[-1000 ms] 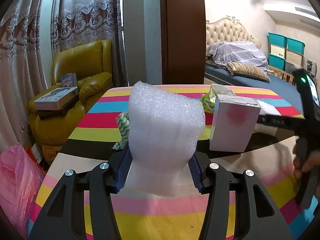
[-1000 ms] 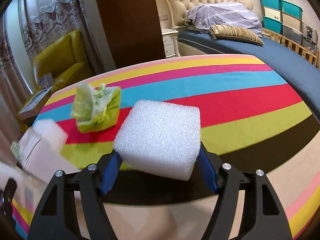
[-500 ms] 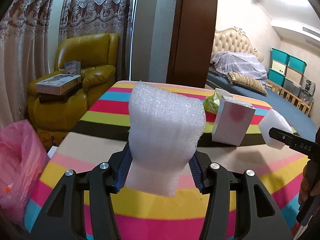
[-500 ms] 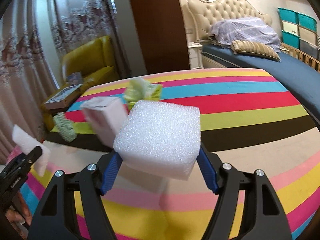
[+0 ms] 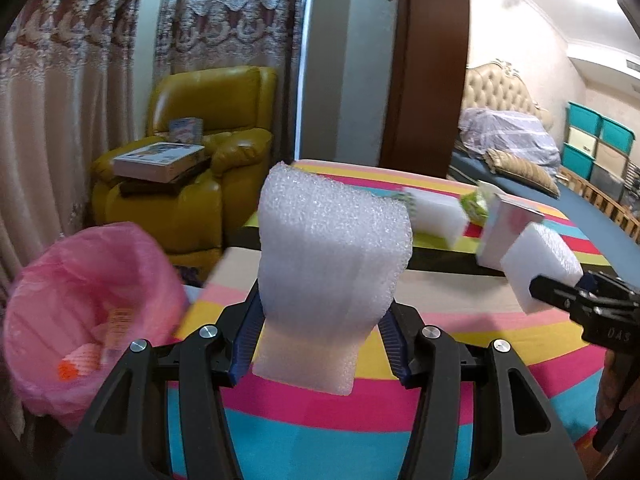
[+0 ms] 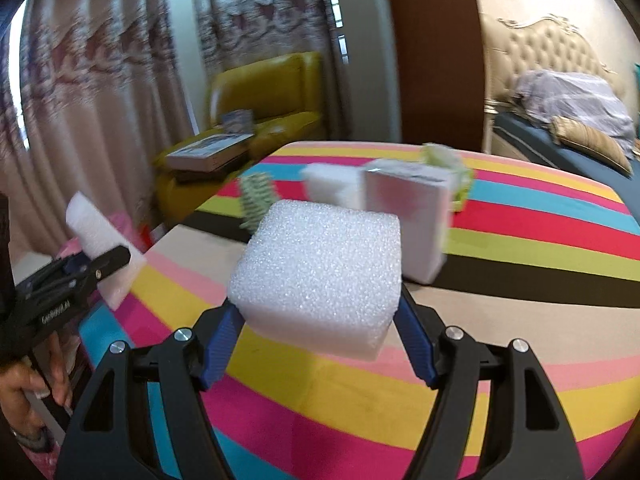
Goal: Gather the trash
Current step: 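Carry the foam block and bubble-wrap sleeve over the pink trash bin, then open both tools to drop the foam block and bubble-wrap into the bin, then move both open tools back over the striped bed, then grasp the white box with the right tool while the left tool grasps the green-white cloth, then carry the white box and green-white cloth over the pink trash bin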
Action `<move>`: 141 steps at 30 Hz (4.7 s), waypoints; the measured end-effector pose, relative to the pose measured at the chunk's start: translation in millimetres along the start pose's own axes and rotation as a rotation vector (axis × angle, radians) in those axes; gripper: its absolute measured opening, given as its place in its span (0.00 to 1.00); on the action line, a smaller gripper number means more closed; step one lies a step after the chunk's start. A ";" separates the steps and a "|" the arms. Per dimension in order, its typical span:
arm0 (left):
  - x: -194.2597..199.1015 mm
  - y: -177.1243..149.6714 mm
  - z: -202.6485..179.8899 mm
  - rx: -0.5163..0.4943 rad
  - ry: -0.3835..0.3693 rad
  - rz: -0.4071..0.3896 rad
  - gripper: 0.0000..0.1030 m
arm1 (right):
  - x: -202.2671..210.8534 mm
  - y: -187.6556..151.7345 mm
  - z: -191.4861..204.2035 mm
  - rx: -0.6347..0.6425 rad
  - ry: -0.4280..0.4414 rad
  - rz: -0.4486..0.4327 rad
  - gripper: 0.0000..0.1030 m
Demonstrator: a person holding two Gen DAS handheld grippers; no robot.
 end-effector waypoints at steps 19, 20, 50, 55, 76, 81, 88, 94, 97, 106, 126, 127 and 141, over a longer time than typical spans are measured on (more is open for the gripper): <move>45.7 -7.0 191.6 0.195 0.205 0.014 0.50 | -37.2 29.5 204.9 0.352 0.272 0.036 0.68; 46.1 -7.7 198.0 0.199 0.207 0.016 0.50 | -39.8 31.6 212.5 0.360 0.281 0.038 0.68; 60.8 -28.7 254.4 0.306 0.263 -0.015 0.87 | -48.8 59.2 227.1 0.338 0.324 -0.014 0.82; 46.1 -19.0 209.9 0.238 0.216 0.003 0.87 | -39.1 53.5 173.7 0.271 0.237 -0.032 0.82; -15.2 3.8 27.4 -0.027 0.022 0.085 0.87 | -17.4 55.3 -85.8 -0.053 -0.135 -0.063 0.82; -30.8 10.2 4.6 -0.043 -0.007 0.107 0.87 | -44.7 58.0 -100.1 -0.020 -0.140 0.015 0.82; -61.4 26.6 -26.1 -0.025 -0.054 0.151 0.87 | -58.7 69.8 -99.9 0.035 -0.084 0.032 0.72; -89.7 36.5 -54.1 -0.023 -0.072 0.180 0.87 | -47.8 65.7 -98.9 0.046 -0.096 0.004 0.41; -104.7 44.2 -69.7 -0.018 -0.086 0.186 0.87 | -39.9 65.0 -100.9 0.032 -0.122 -0.025 0.38; -149.5 73.7 -102.8 0.004 -0.055 0.184 0.84 | -23.3 63.0 -119.6 -0.051 -0.123 -0.075 0.37; -152.1 70.1 -121.5 -0.111 -0.018 0.184 0.30 | -19.4 63.0 -115.8 -0.015 -0.205 -0.078 0.37; -150.4 68.9 -123.8 -0.124 -0.009 0.178 0.30 | -19.0 63.5 -116.4 -0.017 -0.207 -0.079 0.37; -138.1 67.6 -126.3 -0.153 0.014 0.119 0.30 | -11.6 60.9 -133.7 -0.096 -0.205 -0.112 0.37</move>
Point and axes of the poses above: each gripper's, at about its wrist camera, not at the fingertips, and x roughly against the way its jaws point, z to its left, y to its top, the point moved 10 cm from there along -x, roughly the way its jaws point, and after that the axes turned 11 degrees about z, right-handed, at the moved point
